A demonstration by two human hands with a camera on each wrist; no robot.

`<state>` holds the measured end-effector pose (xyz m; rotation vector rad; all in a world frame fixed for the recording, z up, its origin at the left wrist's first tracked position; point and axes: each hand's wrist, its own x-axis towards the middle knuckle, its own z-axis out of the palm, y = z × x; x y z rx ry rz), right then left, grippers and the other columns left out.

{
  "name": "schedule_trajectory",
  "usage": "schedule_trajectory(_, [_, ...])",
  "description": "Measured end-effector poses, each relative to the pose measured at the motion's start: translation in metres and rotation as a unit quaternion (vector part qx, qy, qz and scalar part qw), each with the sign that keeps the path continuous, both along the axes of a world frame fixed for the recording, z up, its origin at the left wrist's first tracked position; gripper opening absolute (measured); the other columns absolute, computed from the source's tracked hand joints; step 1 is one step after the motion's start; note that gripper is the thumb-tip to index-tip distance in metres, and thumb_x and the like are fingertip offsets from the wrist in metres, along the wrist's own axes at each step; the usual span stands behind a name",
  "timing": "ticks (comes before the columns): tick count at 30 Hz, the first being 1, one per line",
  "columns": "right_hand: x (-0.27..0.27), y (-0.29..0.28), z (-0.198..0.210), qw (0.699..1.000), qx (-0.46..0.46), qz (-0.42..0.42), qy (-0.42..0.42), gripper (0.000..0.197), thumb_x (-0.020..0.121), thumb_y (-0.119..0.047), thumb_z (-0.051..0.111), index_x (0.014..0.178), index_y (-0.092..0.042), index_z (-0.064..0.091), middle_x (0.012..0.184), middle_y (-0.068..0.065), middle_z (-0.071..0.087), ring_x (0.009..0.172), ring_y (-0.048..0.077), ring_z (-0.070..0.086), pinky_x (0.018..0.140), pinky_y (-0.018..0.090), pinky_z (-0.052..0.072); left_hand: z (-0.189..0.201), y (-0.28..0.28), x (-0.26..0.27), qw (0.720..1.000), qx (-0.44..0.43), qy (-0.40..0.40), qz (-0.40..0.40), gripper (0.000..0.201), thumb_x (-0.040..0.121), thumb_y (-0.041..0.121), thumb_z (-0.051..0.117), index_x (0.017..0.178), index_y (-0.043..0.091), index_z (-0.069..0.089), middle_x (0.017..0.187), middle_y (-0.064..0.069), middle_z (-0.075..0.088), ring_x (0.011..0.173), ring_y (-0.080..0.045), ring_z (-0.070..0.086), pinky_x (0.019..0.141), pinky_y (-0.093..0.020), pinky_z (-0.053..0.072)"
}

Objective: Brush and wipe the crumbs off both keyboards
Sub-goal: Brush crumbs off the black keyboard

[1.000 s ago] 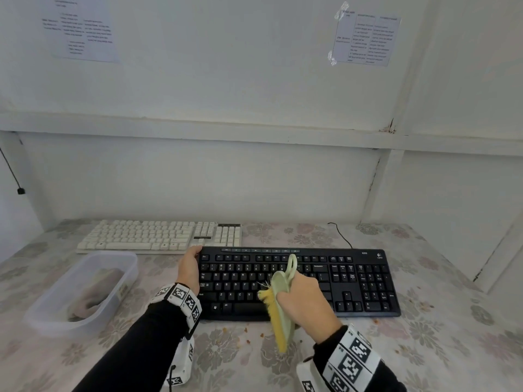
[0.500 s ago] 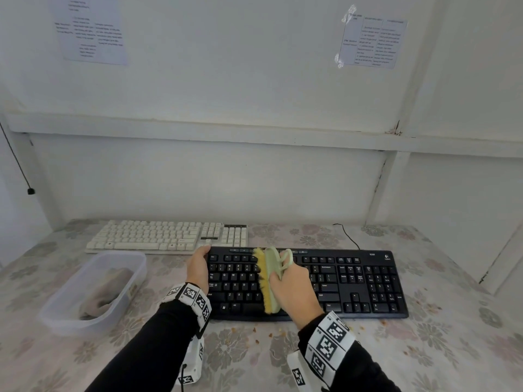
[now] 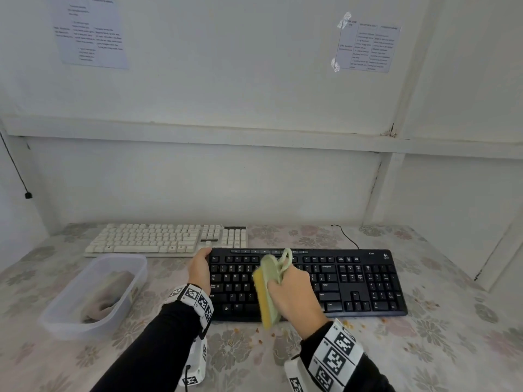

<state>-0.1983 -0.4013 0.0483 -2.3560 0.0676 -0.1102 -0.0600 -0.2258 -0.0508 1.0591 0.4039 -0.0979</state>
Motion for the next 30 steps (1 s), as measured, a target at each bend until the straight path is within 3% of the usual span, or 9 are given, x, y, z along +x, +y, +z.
schedule_trajectory(3, [0.008, 0.012, -0.003, 0.996, 0.028, -0.017, -0.078, 0.014, 0.094, -0.018, 0.048, 0.106, -0.013, 0.05, 0.071, -0.002, 0.053, 0.052, 0.005, 0.048, 0.039, 0.012, 0.036, -0.001, 0.001, 0.0, 1.0, -0.002, 0.002, 0.002, 0.038, 0.072, 0.041, 0.057, 0.096, 0.012, 0.065, 0.091, -0.013, 0.064, 0.087, -0.032, 0.061, 0.084, -0.044, 0.048])
schedule_trajectory(6, [0.013, 0.019, -0.005, 0.995, 0.031, -0.018, -0.092, 0.02, 0.094, -0.017, 0.047, 0.114, -0.013, 0.049, 0.084, 0.004, 0.06, 0.062, 0.01, 0.053, 0.043, 0.01, 0.038, -0.002, 0.002, 0.002, 1.0, 0.004, 0.0, 0.006, 0.049, 0.067, 0.043, 0.059, 0.103, 0.011, 0.065, 0.098, -0.015, 0.065, 0.093, -0.033, 0.062, 0.09, -0.049, 0.048])
schedule_trajectory(11, [0.016, 0.021, -0.008, 1.0, 0.008, -0.017, -0.017, 0.02, 0.094, -0.017, 0.044, 0.112, -0.011, 0.049, 0.071, -0.004, 0.05, 0.05, 0.004, 0.045, 0.038, 0.011, 0.031, -0.002, 0.001, 0.0, 1.0, 0.029, -0.012, 0.002, 0.036, 0.083, 0.04, 0.052, 0.096, 0.009, 0.066, 0.091, -0.013, 0.067, 0.089, -0.031, 0.062, 0.093, -0.047, 0.047])
schedule_trajectory(14, [0.009, 0.017, -0.008, 1.0, 0.011, 0.001, 0.018, 0.005, 0.093, -0.017, 0.044, 0.088, -0.018, 0.045, 0.071, -0.004, 0.05, 0.052, 0.005, 0.044, 0.043, 0.012, 0.033, -0.002, 0.001, 0.0, 0.999, 0.032, -0.017, 0.007, 0.038, 0.08, 0.041, 0.053, 0.096, 0.009, 0.066, 0.095, -0.015, 0.066, 0.091, -0.032, 0.062, 0.094, -0.048, 0.046])
schedule_trajectory(17, [0.001, 0.015, -0.011, 0.998, 0.0, 0.019, 0.061, 0.024, 0.09, -0.014, 0.044, 0.069, -0.024, 0.038, 0.072, -0.003, 0.048, 0.053, 0.006, 0.043, 0.046, 0.014, 0.032, -0.002, 0.001, 0.001, 0.999, 0.038, -0.019, 0.009, 0.042, 0.078, 0.041, 0.053, 0.1, 0.007, 0.066, 0.1, -0.017, 0.066, 0.096, -0.034, 0.063, 0.095, -0.05, 0.046])
schedule_trajectory(20, [-0.008, 0.013, -0.007, 0.996, -0.015, 0.03, 0.089, 0.027, 0.088, -0.011, 0.043, 0.065, -0.021, 0.034, 0.07, -0.003, 0.043, 0.054, 0.008, 0.037, 0.046, 0.016, 0.028, -0.004, 0.001, 0.002, 0.999, 0.034, -0.018, 0.01, 0.055, 0.069, 0.046, 0.056, 0.105, 0.005, 0.067, 0.104, -0.017, 0.068, 0.102, -0.036, 0.063, 0.1, -0.053, 0.045])
schedule_trajectory(23, [-0.011, 0.013, 0.001, 0.996, -0.013, 0.037, 0.075, 0.03, 0.092, -0.014, 0.041, 0.064, -0.02, 0.032, 0.067, -0.004, 0.04, 0.051, 0.007, 0.035, 0.043, 0.013, 0.025, -0.009, 0.003, 0.006, 1.0, 0.028, -0.002, 0.003, 0.076, 0.053, 0.05, 0.062, 0.112, 0.002, 0.067, 0.111, -0.019, 0.068, 0.107, -0.039, 0.063, 0.098, -0.055, 0.046])
schedule_trajectory(27, [-0.001, 0.022, 0.004, 0.999, 0.012, 0.022, -0.03, 0.027, 0.094, -0.019, 0.046, 0.068, -0.022, 0.038, 0.063, -0.006, 0.045, 0.047, 0.003, 0.041, 0.039, 0.013, 0.035, -0.001, 0.0, 0.0, 1.0, 0.014, -0.014, 0.002, 0.052, 0.068, 0.043, 0.057, 0.104, 0.007, 0.068, 0.1, -0.019, 0.066, 0.089, -0.034, 0.064, 0.084, -0.046, 0.051])
schedule_trajectory(30, [0.009, 0.033, 0.0, 0.994, 0.048, 0.017, -0.098, 0.004, 0.094, -0.018, 0.049, 0.098, -0.018, 0.05, 0.075, -0.004, 0.055, 0.057, 0.005, 0.051, 0.05, 0.014, 0.044, 0.001, 0.0, -0.003, 1.0, 0.018, -0.021, 0.004, 0.043, 0.079, 0.04, 0.053, 0.102, 0.006, 0.067, 0.095, -0.018, 0.066, 0.086, -0.032, 0.063, 0.079, -0.043, 0.05])
